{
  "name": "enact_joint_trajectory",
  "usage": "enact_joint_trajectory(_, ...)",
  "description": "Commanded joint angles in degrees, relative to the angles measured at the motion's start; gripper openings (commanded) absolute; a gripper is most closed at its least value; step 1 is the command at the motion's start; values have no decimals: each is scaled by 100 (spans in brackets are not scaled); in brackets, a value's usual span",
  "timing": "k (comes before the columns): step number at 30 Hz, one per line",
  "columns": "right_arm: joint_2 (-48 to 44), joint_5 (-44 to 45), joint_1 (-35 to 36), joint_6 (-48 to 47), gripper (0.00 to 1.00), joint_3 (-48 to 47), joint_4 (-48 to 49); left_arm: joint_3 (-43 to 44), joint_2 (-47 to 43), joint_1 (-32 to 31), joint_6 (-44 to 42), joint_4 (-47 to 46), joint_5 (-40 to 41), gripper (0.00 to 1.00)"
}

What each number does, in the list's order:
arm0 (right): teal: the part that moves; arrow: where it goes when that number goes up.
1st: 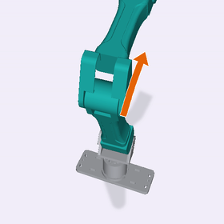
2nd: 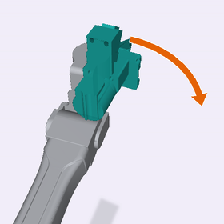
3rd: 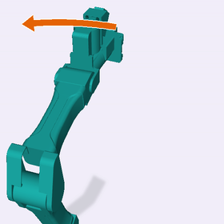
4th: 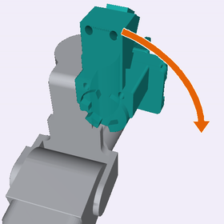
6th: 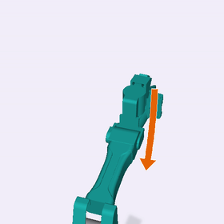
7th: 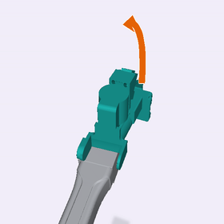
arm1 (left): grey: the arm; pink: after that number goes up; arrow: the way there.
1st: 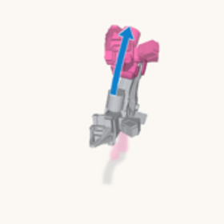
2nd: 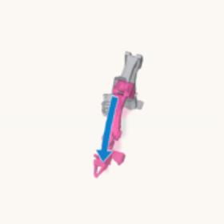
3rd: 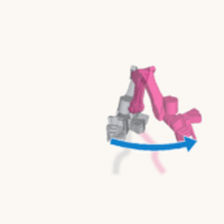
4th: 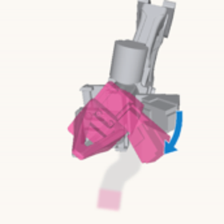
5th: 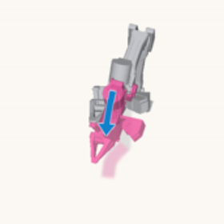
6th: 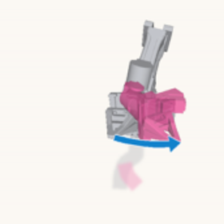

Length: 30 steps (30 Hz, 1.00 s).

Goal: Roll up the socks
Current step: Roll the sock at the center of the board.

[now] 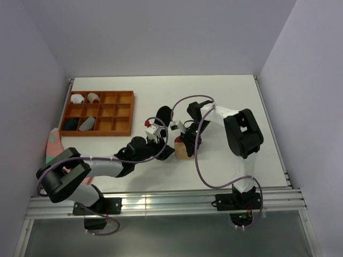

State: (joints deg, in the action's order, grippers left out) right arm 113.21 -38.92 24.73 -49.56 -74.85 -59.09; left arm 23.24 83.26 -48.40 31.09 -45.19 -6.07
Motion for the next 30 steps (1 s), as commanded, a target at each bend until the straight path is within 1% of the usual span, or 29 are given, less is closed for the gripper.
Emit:
enact_joint_trajectory(1, 412, 719, -56, 34, 23, -135, -277, 470, 75, -178, -717, 580, 167, 47)
enact_joint_trajectory(7, 764, 684, -47, -45, 23, -548, -674, 988, 453, -275, -1184, 739, 229, 51)
enact_joint_trajectory(11, 939, 622, -47, -19, 23, -846, -823, 1349, 840, -301, -1412, 994, 89, 51)
enact_joint_trajectory(14, 1071, 622, -38, -1, 23, -1048, -911, 1525, 1121, -310, -1474, 977, 53, 51)
enact_joint_trajectory(20, 1239, 604, -39, 34, 23, -1260, -1017, 1508, 1394, -310, -1422, 678, -79, 52)
enact_joint_trajectory(30, 1292, 640, -39, 104, 22, -1286, -955, 1446, 1596, -310, -1149, 256, -378, 52)
